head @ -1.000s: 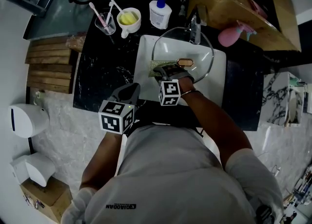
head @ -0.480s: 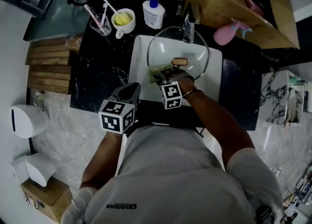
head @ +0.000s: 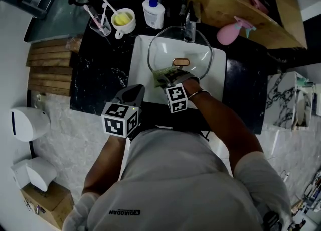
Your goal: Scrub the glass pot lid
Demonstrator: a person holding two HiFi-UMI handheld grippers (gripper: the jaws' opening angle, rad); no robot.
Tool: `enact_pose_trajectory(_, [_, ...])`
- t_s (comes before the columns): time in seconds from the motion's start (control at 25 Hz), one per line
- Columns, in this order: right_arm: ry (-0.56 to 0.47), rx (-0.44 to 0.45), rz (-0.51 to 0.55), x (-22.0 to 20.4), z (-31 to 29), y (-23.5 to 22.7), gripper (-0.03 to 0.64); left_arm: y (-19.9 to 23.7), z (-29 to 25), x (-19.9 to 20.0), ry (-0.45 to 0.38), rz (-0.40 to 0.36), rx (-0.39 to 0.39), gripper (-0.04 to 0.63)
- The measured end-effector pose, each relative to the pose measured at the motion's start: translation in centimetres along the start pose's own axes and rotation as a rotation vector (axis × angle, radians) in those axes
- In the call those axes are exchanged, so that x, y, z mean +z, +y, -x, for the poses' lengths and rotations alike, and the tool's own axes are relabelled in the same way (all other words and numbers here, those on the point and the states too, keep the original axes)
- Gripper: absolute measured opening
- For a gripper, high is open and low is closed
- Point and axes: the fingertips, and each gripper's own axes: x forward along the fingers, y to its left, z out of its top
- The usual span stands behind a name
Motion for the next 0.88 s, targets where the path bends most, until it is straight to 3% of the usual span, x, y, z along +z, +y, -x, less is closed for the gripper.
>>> enact_pose_trajectory(0.56, [-0.021, 0.082, -0.034, -1.6, 1.5, 2.8, 0.117, -2.3, -1.0, 0.4, -0.015, -0.014, -0.017, 0.015])
enact_pose_trajectory(0.88, [-0.063, 0.145, -0.129, -2.3, 2.3, 4.2, 0.117, -3.0, -1.4, 0.4, -0.007, -0.022, -0.034, 0.015])
